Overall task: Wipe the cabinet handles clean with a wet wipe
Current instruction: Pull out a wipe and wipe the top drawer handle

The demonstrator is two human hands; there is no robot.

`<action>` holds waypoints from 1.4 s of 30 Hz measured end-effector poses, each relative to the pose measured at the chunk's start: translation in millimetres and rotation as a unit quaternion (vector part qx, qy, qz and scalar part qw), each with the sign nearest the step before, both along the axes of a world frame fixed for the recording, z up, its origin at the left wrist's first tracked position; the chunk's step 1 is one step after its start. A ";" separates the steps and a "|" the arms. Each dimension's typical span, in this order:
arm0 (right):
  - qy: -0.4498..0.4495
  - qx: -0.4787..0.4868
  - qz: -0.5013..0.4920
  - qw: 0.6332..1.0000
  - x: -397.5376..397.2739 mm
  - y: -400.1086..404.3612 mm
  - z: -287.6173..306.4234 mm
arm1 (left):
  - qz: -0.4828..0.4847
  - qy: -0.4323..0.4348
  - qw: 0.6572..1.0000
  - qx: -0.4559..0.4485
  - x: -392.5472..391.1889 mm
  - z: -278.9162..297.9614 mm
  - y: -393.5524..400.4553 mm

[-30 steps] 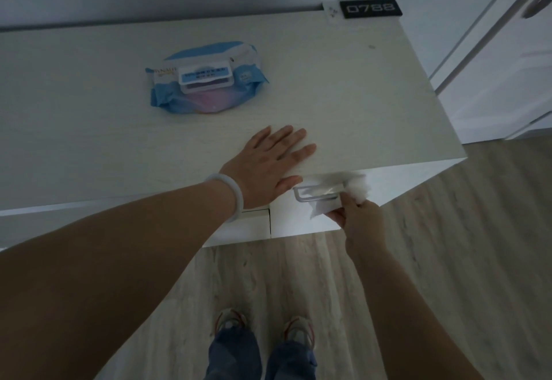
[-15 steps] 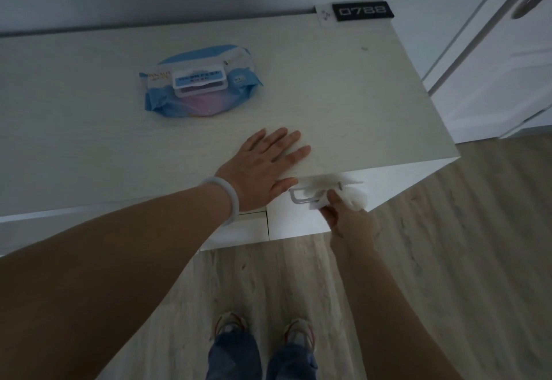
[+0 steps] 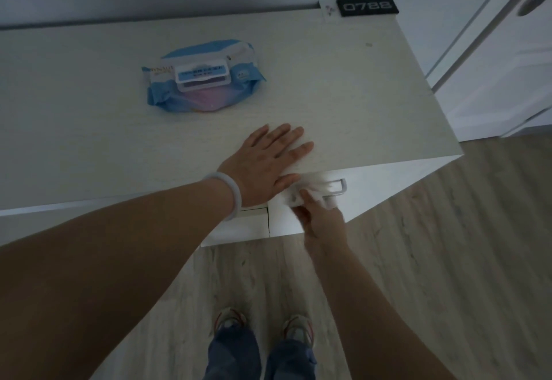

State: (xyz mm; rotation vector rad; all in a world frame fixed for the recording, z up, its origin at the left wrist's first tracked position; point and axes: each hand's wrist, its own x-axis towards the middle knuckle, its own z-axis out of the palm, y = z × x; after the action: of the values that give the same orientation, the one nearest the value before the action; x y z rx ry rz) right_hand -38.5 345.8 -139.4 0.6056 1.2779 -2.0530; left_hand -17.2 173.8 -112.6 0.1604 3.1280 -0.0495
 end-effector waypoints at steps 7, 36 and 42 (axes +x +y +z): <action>0.000 0.015 -0.023 1.000 -4.9 5.9 -3.0 | -0.001 0.008 1.000 0.003 0.0 -0.3 0.0; 0.012 0.032 -0.046 0.998 -35.6 18.9 1.6 | 0.001 0.008 1.000 -0.005 0.1 0.6 1.0; -0.005 0.055 -0.005 0.998 -25.2 8.3 3.4 | -0.001 0.009 1.000 -0.003 0.1 -0.8 0.2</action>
State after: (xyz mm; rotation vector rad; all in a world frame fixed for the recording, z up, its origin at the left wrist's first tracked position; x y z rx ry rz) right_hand -63.6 354.2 -136.0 0.6727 1.3931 -1.9955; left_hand -17.1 173.9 -113.3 0.1637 3.1455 -0.0620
